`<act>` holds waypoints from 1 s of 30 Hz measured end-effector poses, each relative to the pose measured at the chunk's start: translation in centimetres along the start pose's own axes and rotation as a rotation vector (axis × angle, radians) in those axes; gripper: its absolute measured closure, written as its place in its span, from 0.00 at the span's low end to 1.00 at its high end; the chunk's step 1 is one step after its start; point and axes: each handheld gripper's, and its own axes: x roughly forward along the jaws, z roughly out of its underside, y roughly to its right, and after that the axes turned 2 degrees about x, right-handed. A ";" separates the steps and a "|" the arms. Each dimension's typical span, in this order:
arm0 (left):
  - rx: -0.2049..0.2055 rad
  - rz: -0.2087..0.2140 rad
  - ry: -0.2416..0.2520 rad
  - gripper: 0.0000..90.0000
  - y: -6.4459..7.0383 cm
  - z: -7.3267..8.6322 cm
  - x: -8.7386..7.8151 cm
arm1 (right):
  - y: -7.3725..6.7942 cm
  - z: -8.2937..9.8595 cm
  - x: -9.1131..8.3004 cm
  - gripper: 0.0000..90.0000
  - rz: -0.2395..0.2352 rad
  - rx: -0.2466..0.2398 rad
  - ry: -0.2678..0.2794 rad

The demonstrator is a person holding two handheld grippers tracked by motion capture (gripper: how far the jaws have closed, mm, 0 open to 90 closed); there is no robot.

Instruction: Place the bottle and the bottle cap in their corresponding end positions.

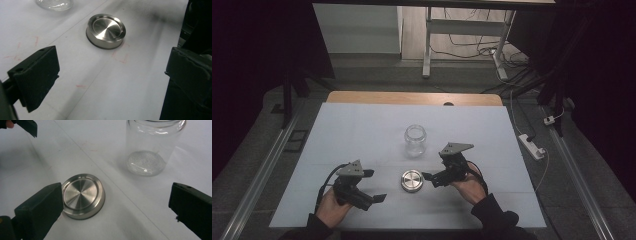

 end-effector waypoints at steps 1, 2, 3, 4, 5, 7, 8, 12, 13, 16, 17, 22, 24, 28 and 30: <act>-0.003 -0.003 0.002 0.00 0.0 0.1 -0.2 | 0.0 0.2 -0.2 0.00 0.001 0.000 0.001; -0.004 -0.007 0.001 0.00 0.0 0.2 -0.3 | 0.0 0.3 -0.4 0.00 0.004 0.003 0.002; -0.004 -0.010 -0.001 0.00 0.0 0.4 -0.5 | 0.0 0.5 -0.5 0.00 0.007 0.006 0.003; -0.006 -0.015 -0.001 0.00 0.0 0.5 -0.6 | 0.0 0.8 -0.7 0.00 0.011 0.010 0.002; -0.009 -0.018 0.000 0.00 0.0 0.6 -0.7 | 0.0 1.0 -0.9 0.00 0.011 0.013 0.000; -0.015 -0.022 0.002 0.00 -0.1 0.8 -1.0 | 0.1 1.4 -1.2 0.00 0.019 0.014 -0.003; -0.017 -0.026 0.003 0.00 -0.1 0.9 -1.1 | 0.1 1.6 -1.4 0.00 0.022 0.016 -0.003; -0.027 -0.034 0.006 0.00 -0.1 1.4 -1.6 | 0.2 2.4 -2.2 0.00 0.036 0.028 -0.002; -0.029 -0.036 0.007 0.00 -0.1 1.5 -1.7 | 0.2 2.6 -2.4 0.00 0.040 0.027 -0.001; -0.036 -0.040 0.007 0.00 0.0 1.8 -1.9 | 0.3 3.2 -3.1 0.00 0.054 0.034 -0.004; -0.038 -0.042 0.006 0.00 0.0 1.9 -2.0 | 0.3 3.4 -3.4 0.00 0.059 0.034 -0.005; -0.052 -0.055 0.010 0.00 -0.1 2.5 -2.6 | 0.5 4.3 -4.8 0.00 0.073 0.051 0.005; -0.056 -0.061 0.013 0.00 -0.2 2.7 -2.9 | 0.5 4.7 -5.4 0.00 0.081 0.056 0.004; -0.064 -0.077 0.020 0.00 -0.2 3.2 -3.5 | 0.6 5.4 -6.4 0.00 0.097 0.071 0.007; -0.069 -0.089 0.023 0.00 -0.2 3.5 -3.9 | 0.7 5.8 -6.9 0.00 0.104 0.080 0.009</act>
